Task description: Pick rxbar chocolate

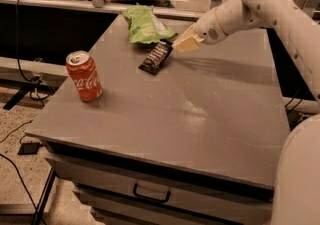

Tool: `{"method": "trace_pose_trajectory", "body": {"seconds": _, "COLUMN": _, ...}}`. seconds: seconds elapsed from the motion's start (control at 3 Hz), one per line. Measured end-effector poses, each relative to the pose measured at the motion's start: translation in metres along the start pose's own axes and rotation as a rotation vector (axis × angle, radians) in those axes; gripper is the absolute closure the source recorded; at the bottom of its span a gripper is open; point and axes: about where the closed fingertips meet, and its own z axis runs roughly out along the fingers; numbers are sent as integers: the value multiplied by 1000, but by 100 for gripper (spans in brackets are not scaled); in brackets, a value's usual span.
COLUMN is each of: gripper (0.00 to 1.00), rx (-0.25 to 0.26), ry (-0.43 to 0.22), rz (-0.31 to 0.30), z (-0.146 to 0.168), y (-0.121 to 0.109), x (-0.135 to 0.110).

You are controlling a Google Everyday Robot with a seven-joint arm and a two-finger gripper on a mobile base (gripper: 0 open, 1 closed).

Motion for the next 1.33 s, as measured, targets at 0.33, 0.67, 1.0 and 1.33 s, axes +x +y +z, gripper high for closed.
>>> {"method": "trace_pose_trajectory", "body": {"seconds": 0.33, "gripper": 100, "rx": 3, "ry": -52, "rz": -31, "z": -23, "y": 3, "x": -28}}
{"method": "trace_pose_trajectory", "body": {"seconds": 0.67, "gripper": 100, "rx": 12, "ry": -97, "rz": -66, "z": -44, "y": 6, "x": -53}}
{"method": "trace_pose_trajectory", "body": {"seconds": 1.0, "gripper": 100, "rx": 24, "ry": -142, "rz": -100, "z": -65, "y": 10, "x": -72}}
{"method": "trace_pose_trajectory", "body": {"seconds": 1.33, "gripper": 100, "rx": 19, "ry": -145, "rz": -108, "z": -64, "y": 11, "x": -73}}
